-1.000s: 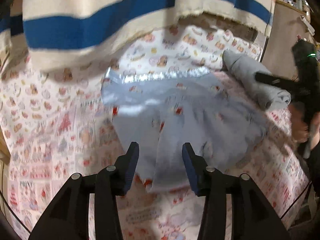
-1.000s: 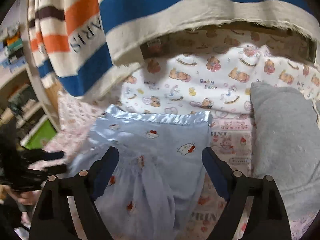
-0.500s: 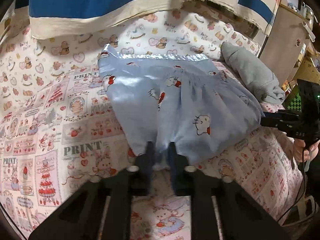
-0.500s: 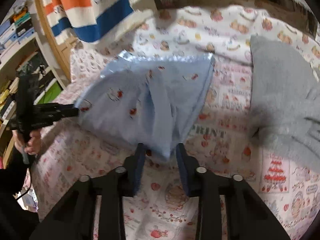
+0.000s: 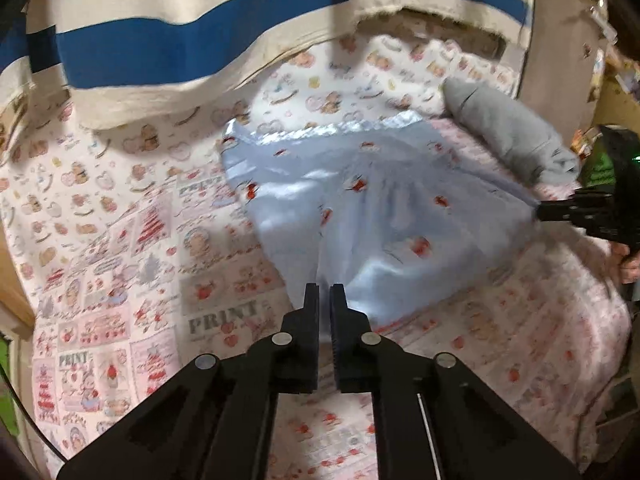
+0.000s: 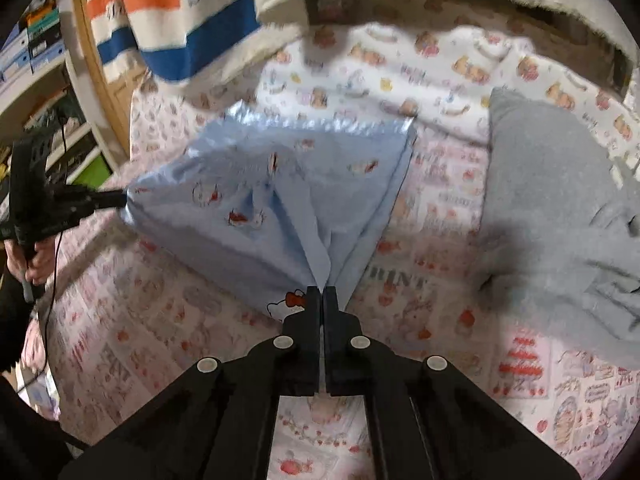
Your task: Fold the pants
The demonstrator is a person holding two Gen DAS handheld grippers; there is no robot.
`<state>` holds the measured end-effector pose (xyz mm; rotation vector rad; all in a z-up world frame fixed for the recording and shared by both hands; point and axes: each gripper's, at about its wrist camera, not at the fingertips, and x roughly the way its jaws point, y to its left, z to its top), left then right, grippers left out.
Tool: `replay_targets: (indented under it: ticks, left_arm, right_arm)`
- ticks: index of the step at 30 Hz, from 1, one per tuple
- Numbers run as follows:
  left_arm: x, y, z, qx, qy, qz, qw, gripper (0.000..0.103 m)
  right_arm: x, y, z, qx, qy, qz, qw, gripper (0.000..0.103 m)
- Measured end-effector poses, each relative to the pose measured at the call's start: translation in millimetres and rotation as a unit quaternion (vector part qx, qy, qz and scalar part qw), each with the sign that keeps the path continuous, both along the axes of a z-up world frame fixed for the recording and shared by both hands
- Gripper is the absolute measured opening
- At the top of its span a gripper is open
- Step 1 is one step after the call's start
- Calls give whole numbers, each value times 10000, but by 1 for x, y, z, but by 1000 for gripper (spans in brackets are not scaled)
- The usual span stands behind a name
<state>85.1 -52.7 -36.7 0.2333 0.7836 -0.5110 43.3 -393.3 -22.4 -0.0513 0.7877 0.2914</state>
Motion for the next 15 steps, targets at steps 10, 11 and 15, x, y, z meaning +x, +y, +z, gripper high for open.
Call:
replay_targets:
  ticks: [10,11,15]
  left_arm:
    - [-18,24,13,-312,-120,390,9987,32]
    - [-22,23,15,-325,-165,402,9985,38]
    - [-36,10,22,-119,-412,233,9988,78]
  right_arm:
    - [-32,-3,28,-237,-1129,-208,9931,63]
    - [-35,0,32,-262,-1230,-149,9919,63]
    - [-41,20,40,-464,-1413,234,9886,63]
